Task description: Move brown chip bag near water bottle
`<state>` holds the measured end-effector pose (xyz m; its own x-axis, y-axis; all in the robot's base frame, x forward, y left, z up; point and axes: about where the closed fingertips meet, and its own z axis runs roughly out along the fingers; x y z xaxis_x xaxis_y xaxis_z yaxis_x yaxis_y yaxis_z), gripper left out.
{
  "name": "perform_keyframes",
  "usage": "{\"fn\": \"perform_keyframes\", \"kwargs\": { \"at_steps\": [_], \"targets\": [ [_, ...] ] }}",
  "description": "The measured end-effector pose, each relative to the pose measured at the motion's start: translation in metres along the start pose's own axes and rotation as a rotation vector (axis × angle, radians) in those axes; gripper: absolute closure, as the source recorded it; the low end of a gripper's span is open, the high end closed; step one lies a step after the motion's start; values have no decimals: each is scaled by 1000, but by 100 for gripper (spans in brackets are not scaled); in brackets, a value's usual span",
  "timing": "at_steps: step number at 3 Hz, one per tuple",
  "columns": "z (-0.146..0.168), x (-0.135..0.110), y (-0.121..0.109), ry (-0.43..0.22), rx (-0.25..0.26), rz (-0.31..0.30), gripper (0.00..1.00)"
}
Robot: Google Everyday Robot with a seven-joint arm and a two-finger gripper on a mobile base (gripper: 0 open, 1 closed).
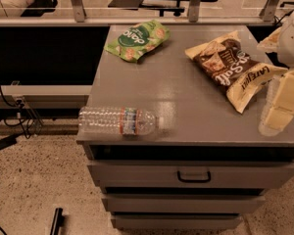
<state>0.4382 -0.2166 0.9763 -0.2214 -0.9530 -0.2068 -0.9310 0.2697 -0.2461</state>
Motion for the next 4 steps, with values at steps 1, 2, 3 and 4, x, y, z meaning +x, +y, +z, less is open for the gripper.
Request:
{"fn": "perform_keyframes", "kwargs": {
  "at_steps": [1, 2, 3, 4],
  "targets": [
    [1, 1, -7, -2, 15, 8, 0],
    [12, 9, -46, 3, 74, 42, 0],
    [32, 23, -95, -3, 120, 89, 0],
    [52, 36, -136, -16, 143, 135, 0]
  ]
}}
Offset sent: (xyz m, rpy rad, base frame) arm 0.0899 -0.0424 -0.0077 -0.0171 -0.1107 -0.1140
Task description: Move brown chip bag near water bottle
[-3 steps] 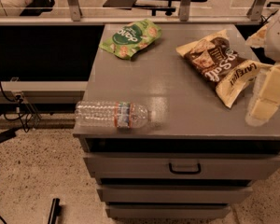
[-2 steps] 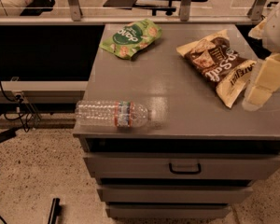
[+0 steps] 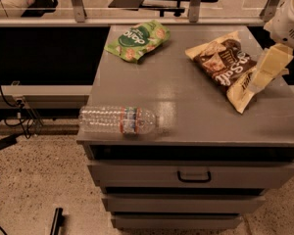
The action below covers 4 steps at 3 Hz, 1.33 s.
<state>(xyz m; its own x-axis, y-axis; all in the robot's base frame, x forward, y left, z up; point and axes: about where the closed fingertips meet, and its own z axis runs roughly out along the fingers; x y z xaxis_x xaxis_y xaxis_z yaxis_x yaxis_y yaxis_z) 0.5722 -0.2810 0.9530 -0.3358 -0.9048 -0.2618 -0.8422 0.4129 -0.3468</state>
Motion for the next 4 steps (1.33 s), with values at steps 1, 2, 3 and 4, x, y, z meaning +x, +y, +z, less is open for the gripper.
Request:
{"fn": "perform_keyframes", "kwargs": {
  "at_steps": [1, 2, 3, 4],
  "targets": [
    [22, 7, -21, -5, 1, 35, 0],
    [49, 17, -30, 7, -21, 63, 3],
    [63, 21, -31, 16, -34, 73, 25],
    [71, 23, -30, 18, -43, 76, 49]
  ]
}}
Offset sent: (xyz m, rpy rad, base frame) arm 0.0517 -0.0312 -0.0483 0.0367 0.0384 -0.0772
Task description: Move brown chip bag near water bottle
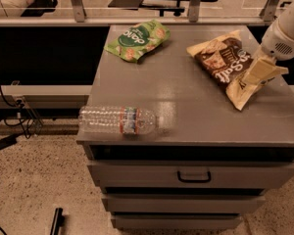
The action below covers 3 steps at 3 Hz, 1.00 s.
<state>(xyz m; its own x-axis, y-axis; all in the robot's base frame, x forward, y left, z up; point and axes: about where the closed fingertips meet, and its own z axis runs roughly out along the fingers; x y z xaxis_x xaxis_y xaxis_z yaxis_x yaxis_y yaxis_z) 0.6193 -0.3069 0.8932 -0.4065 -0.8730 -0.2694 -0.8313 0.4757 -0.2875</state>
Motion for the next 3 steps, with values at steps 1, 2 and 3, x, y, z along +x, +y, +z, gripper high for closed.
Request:
{"fn": "perform_keyframes", "kwargs": {
  "at_steps": [1, 2, 3],
  "targets": [
    [3, -2, 2, 6, -6, -17, 72],
    [-1, -8, 4, -2, -1, -33, 96],
    [-11, -19, 5, -48, 18, -43, 100]
  ]
}}
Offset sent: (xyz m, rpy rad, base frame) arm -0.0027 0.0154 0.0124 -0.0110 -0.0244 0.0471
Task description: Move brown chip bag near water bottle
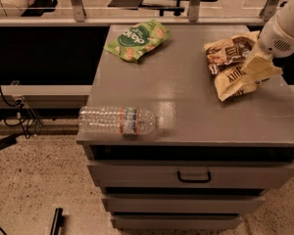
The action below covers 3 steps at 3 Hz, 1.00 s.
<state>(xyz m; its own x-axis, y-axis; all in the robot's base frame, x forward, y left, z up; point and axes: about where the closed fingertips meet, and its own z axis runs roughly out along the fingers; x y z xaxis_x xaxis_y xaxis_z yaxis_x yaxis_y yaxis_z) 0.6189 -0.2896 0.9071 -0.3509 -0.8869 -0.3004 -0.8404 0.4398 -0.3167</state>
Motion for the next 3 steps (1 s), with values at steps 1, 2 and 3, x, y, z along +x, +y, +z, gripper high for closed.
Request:
{"fn": "perform_keyframes", "kwargs": {
  "at_steps": [1, 2, 3],
  "targets": [
    [-19, -19, -2, -72, 44, -46, 100],
    [-34, -28, -5, -119, 91, -90, 100],
    [-52, -37, -3, -232, 140, -149, 100]
  ]
}}
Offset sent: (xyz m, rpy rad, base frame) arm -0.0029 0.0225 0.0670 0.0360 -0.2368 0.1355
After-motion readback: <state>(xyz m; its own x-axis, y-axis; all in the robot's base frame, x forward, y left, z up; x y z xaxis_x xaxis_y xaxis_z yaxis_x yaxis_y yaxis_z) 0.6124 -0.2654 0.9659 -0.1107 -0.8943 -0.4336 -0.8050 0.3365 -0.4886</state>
